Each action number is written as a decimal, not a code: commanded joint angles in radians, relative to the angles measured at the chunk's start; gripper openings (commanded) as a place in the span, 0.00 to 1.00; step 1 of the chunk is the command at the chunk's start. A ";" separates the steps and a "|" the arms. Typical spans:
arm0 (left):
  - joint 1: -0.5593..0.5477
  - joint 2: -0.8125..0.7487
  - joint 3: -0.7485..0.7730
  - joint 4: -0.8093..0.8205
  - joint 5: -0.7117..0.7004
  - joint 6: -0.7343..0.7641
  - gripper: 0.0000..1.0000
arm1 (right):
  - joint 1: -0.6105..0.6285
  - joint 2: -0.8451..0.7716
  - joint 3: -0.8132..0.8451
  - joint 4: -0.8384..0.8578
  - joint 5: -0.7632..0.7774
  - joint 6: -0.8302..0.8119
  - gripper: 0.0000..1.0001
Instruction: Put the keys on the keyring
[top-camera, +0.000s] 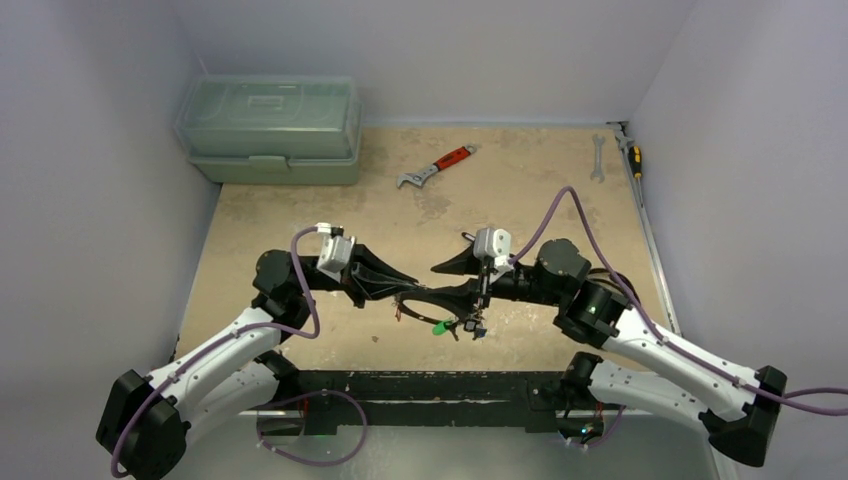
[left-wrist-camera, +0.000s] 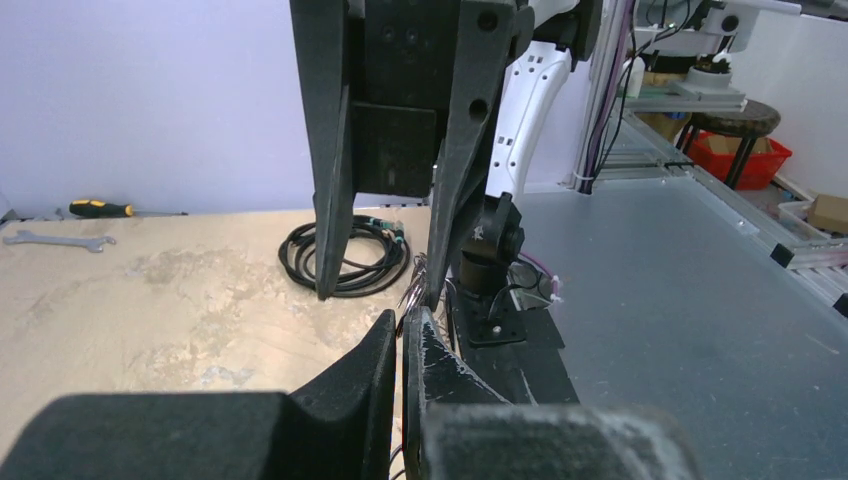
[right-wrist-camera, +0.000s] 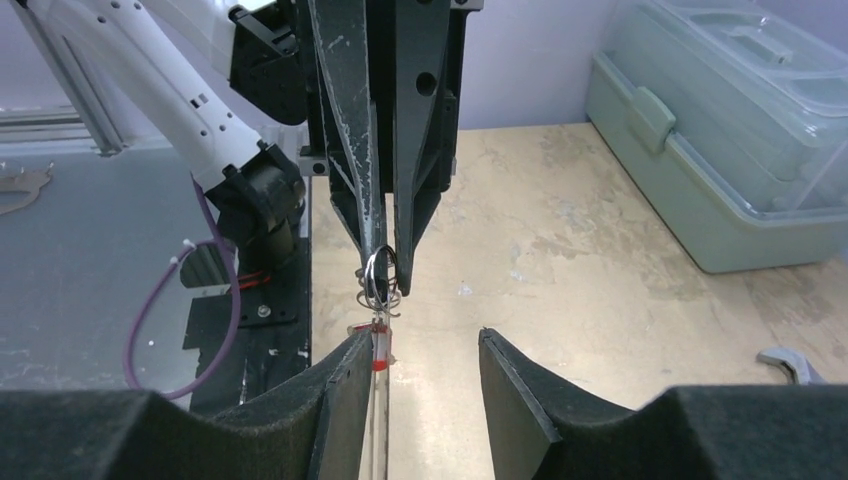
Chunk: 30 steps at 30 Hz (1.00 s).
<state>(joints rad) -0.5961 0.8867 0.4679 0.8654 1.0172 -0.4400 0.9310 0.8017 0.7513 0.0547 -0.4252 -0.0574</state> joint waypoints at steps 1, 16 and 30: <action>-0.004 -0.012 -0.004 0.121 -0.015 -0.045 0.00 | 0.003 0.028 0.012 0.053 -0.046 -0.018 0.47; -0.003 -0.018 -0.006 0.108 -0.028 -0.042 0.00 | 0.003 0.121 0.037 0.095 -0.122 0.003 0.35; -0.004 -0.020 -0.005 0.070 -0.036 -0.019 0.00 | 0.003 0.154 0.075 0.121 -0.138 0.030 0.22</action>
<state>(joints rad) -0.5961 0.8841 0.4599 0.8967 1.0000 -0.4702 0.9314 0.9550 0.7685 0.1291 -0.5438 -0.0452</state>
